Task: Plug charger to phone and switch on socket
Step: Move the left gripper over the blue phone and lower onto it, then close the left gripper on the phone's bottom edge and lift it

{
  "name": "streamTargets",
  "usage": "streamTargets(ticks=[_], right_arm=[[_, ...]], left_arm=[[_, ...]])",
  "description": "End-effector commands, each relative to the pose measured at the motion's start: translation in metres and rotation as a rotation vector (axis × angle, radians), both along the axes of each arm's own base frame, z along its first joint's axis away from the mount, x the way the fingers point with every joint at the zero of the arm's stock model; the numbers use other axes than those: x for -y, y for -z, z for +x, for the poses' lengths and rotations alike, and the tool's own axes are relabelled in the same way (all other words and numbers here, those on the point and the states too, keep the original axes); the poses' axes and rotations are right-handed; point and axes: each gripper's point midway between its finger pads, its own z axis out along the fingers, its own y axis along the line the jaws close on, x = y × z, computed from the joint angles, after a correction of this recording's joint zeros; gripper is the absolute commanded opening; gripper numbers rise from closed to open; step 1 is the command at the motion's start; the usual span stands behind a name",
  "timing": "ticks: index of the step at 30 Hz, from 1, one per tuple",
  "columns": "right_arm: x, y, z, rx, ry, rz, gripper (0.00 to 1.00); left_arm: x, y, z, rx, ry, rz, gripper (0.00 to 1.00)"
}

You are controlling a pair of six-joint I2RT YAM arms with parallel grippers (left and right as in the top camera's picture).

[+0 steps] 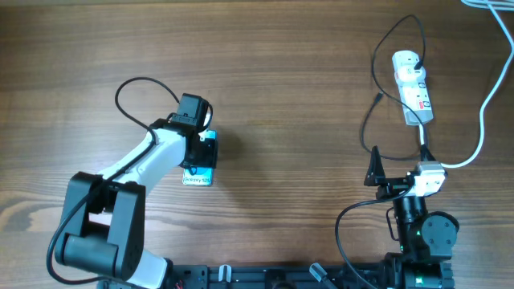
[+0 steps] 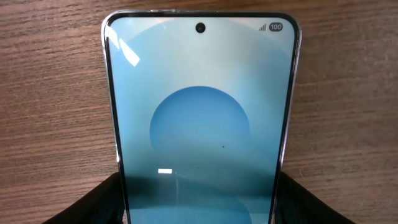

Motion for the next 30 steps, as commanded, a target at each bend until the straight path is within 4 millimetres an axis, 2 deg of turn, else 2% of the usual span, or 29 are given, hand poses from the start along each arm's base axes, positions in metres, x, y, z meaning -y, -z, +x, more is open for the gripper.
streamTargets(ticks=[1,5,14,21,30], right_arm=[[0.001,-0.002,0.000,0.012,0.008,-0.018,1.00],[0.001,-0.002,0.000,0.012,0.008,-0.018,1.00],[0.001,-0.002,0.000,0.012,0.008,-0.018,1.00],[0.001,-0.002,0.000,0.012,0.008,-0.019,1.00],[0.001,-0.002,0.000,0.012,0.008,-0.018,1.00]], left_arm=[[0.001,0.023,-0.026,-0.124,-0.123,-0.023,0.57],[0.006,0.010,-0.016,-0.120,-0.190,-0.040,0.57],[0.037,-0.009,-0.005,-0.147,-0.243,-0.210,0.56],[0.040,-0.019,0.000,-0.153,-0.260,-0.221,0.55],[0.049,-0.052,0.018,-0.144,-0.279,-0.255,0.54]])
